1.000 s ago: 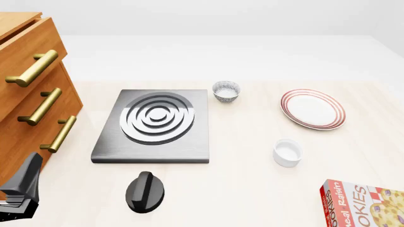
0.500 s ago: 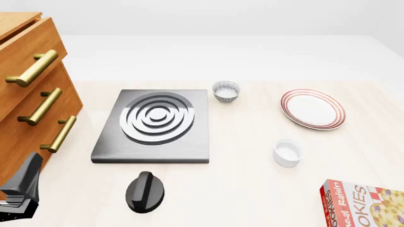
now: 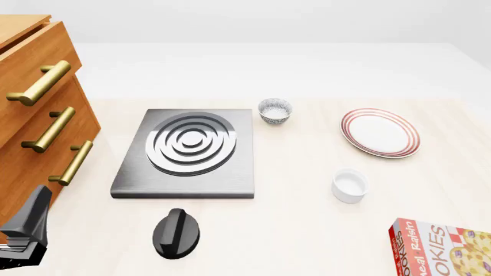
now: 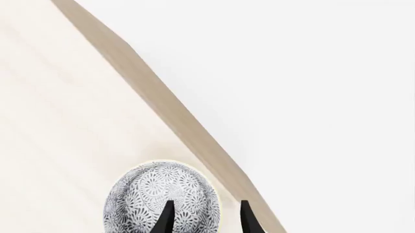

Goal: Pick the akita bowl next to the cookies box and place it on the plate.

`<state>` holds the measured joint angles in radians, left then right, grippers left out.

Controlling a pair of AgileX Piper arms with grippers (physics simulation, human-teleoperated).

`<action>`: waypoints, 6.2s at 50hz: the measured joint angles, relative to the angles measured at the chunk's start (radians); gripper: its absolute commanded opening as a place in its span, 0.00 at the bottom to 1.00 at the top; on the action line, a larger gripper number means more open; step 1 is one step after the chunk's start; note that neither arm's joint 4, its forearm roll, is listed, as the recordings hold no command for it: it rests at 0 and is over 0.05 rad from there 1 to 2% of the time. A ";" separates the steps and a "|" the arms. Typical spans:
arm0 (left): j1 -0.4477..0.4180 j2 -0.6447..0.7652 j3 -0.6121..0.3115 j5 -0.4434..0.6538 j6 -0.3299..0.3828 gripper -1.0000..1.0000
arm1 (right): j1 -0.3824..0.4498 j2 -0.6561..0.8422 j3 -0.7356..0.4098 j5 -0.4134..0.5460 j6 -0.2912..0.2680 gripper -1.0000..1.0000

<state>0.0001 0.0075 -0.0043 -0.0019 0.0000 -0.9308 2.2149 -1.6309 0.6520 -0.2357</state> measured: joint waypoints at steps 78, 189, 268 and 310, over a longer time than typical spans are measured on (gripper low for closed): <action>0.000 0.000 0.000 0.000 0.000 1.00 | 0.320 -0.343 0.088 0.012 0.235 0.00; 0.000 0.000 0.000 0.000 0.000 1.00 | 0.675 -0.289 0.117 -0.121 0.688 0.00; 0.000 0.000 0.000 0.000 0.000 1.00 | 0.782 -0.400 0.375 -0.284 0.738 0.00; 0.000 0.000 0.000 0.000 0.000 1.00 | 0.790 -0.362 0.389 -0.301 0.743 0.00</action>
<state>0.0001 0.0075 -0.0043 -0.0019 0.0000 -0.1405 1.8532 -1.2417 0.3512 0.5073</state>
